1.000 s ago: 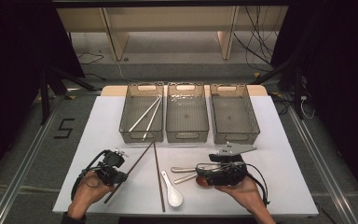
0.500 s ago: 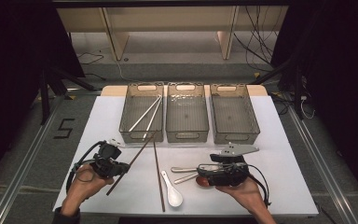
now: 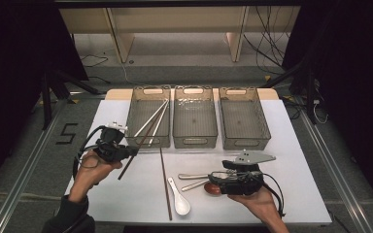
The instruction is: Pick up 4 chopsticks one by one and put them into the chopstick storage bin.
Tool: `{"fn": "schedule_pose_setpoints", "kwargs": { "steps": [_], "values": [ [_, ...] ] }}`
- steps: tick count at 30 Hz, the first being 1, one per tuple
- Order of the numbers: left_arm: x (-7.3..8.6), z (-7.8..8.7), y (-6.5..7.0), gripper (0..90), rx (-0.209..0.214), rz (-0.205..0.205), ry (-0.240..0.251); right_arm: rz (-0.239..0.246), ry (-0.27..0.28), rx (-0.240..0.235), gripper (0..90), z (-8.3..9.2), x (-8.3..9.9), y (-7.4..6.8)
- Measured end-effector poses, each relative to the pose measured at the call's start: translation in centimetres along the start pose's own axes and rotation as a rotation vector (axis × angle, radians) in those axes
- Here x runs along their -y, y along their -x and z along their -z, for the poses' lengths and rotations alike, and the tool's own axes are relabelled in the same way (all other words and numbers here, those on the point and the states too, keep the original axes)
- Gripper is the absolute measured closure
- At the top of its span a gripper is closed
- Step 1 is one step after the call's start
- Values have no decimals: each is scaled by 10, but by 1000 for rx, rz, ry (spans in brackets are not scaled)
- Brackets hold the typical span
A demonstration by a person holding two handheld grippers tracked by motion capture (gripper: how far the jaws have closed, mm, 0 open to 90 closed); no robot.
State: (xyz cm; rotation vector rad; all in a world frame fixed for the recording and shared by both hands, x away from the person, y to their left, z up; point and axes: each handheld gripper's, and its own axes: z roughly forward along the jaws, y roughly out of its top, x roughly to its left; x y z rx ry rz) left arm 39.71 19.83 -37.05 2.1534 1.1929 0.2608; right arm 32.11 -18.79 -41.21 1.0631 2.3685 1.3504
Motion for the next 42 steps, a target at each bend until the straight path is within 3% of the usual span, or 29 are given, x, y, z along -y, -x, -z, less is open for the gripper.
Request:
{"fn": "schedule_pose_setpoints", "kwargs": {
  "steps": [9,15,25,35,42],
  "values": [
    [-36,-2,-24,839,-20,36,101,-10,47,9,277,10,6,4],
    [-57,-10,-37,839,-39,55,110,-22,66,16,277,15,11,7],
    [-89,-32,-58,839,-101,50,116,-32,61,12,277,16,15,9],
    [-100,-55,-74,839,-146,69,110,-32,60,7,277,16,16,9],
    [-96,-69,-79,838,-159,84,108,-31,59,6,277,15,16,9]
  ]
}}
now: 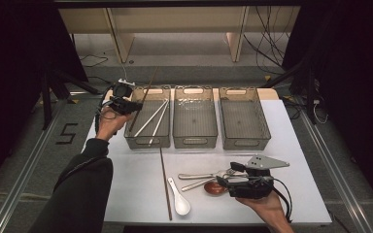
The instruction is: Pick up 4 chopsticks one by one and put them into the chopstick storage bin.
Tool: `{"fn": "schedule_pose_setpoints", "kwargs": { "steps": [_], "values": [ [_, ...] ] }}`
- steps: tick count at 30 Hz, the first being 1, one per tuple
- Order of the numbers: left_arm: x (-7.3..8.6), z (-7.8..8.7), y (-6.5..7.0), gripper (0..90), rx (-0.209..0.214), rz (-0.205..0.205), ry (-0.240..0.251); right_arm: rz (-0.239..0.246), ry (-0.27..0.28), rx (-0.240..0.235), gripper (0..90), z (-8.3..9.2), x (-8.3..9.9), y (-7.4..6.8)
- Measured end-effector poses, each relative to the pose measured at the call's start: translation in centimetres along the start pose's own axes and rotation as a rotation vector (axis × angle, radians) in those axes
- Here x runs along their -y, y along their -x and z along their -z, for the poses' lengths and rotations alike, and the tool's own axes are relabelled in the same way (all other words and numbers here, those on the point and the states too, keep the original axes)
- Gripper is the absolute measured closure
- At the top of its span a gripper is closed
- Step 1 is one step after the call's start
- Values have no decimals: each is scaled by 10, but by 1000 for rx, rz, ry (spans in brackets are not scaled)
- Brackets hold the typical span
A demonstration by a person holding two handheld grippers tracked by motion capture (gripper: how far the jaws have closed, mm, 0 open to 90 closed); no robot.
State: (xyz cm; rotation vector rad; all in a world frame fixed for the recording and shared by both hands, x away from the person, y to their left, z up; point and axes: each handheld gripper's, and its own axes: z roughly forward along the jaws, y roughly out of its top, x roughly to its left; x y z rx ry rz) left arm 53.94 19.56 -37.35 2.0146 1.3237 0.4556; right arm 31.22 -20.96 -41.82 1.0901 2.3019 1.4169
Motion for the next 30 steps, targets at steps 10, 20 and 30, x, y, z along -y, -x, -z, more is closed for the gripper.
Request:
{"fn": "schedule_pose_setpoints", "kwargs": {
  "steps": [10,20,30],
  "values": [
    [10,-11,-1,837,-17,-1,-29,-1,-3,-2,277,-1,0,-1],
    [13,-13,1,697,-14,33,-66,1,-4,-3,277,-1,0,-1],
    [20,27,33,403,12,43,-65,1,-4,-1,276,0,0,-1]
  ]
}}
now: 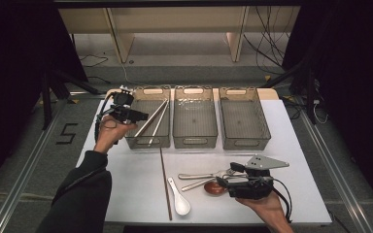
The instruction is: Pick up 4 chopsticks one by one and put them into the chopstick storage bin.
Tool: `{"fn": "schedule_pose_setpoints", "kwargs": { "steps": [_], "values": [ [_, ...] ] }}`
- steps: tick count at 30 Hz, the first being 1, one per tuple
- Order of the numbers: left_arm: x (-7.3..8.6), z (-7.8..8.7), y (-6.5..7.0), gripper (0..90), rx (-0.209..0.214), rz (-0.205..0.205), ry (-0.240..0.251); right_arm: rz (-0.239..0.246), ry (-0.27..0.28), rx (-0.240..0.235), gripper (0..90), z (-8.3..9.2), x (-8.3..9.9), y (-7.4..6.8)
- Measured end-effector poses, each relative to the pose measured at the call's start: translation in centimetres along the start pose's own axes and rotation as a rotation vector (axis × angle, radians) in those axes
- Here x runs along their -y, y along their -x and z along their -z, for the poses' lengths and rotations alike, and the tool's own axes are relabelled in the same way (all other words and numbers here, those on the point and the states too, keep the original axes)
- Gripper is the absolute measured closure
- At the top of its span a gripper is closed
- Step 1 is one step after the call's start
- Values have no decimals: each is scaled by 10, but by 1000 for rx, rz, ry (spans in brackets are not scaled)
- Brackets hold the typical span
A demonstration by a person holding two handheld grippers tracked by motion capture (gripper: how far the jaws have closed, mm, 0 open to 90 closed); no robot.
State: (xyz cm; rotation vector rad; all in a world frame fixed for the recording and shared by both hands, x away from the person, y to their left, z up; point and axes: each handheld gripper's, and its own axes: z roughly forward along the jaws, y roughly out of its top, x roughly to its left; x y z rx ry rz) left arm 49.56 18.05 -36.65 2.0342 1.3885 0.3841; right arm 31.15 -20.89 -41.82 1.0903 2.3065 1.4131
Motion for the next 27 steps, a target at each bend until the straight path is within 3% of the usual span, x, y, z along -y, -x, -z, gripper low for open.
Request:
{"fn": "schedule_pose_setpoints", "kwargs": {
  "steps": [6,11,21,27],
  "values": [
    [25,15,23,308,17,-24,-40,0,-3,1,277,0,0,-1],
    [49,22,36,272,38,-13,-46,-2,-3,1,277,1,0,-1],
    [89,19,45,240,59,30,-57,-3,-8,0,277,0,1,-1],
    [104,9,57,222,84,23,-89,-3,-7,2,277,0,2,-2]
  ]
}}
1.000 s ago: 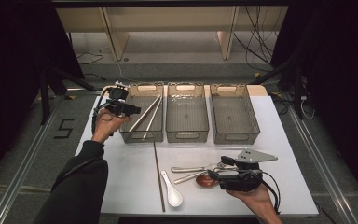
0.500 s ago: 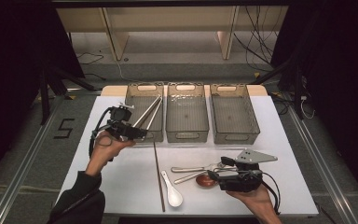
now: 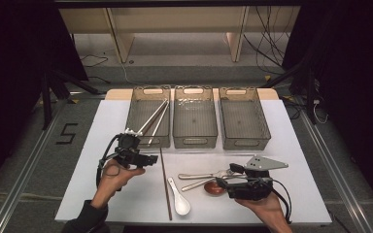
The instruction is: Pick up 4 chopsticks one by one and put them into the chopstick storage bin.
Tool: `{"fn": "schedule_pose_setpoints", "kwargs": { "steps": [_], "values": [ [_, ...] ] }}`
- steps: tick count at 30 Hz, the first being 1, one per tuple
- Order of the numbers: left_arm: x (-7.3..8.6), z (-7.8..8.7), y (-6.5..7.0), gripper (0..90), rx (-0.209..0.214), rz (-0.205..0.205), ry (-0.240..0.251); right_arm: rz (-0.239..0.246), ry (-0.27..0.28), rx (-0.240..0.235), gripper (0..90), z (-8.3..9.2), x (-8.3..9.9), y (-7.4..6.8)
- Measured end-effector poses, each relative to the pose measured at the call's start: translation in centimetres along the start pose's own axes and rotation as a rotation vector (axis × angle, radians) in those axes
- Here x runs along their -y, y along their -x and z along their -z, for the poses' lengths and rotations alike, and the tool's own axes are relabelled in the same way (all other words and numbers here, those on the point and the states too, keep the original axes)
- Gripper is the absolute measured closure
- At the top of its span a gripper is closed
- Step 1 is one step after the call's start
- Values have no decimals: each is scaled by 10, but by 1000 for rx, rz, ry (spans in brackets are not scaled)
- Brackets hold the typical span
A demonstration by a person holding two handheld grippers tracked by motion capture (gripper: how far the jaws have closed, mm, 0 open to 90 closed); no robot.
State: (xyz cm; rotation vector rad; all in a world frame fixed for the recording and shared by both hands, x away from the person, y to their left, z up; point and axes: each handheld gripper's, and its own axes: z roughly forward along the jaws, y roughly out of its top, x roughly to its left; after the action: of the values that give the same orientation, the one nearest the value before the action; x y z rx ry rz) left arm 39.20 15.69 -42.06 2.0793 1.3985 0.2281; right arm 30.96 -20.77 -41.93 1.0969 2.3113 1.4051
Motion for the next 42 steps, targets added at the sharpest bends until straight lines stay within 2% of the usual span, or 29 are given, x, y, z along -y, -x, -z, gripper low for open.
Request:
{"fn": "schedule_pose_setpoints", "kwargs": {
  "steps": [10,19,23,34,42],
  "values": [
    [10,-5,6,202,5,-4,-19,-1,4,5,277,0,2,0],
    [22,-17,19,194,16,-23,-73,0,4,4,277,0,2,0],
    [26,-20,20,193,21,-27,-94,-2,2,7,277,1,2,0],
    [36,-27,28,177,9,-35,-128,0,-1,4,277,0,3,-1],
    [44,-34,37,168,17,-40,-143,-1,-1,6,277,0,3,-1]
  ]
}}
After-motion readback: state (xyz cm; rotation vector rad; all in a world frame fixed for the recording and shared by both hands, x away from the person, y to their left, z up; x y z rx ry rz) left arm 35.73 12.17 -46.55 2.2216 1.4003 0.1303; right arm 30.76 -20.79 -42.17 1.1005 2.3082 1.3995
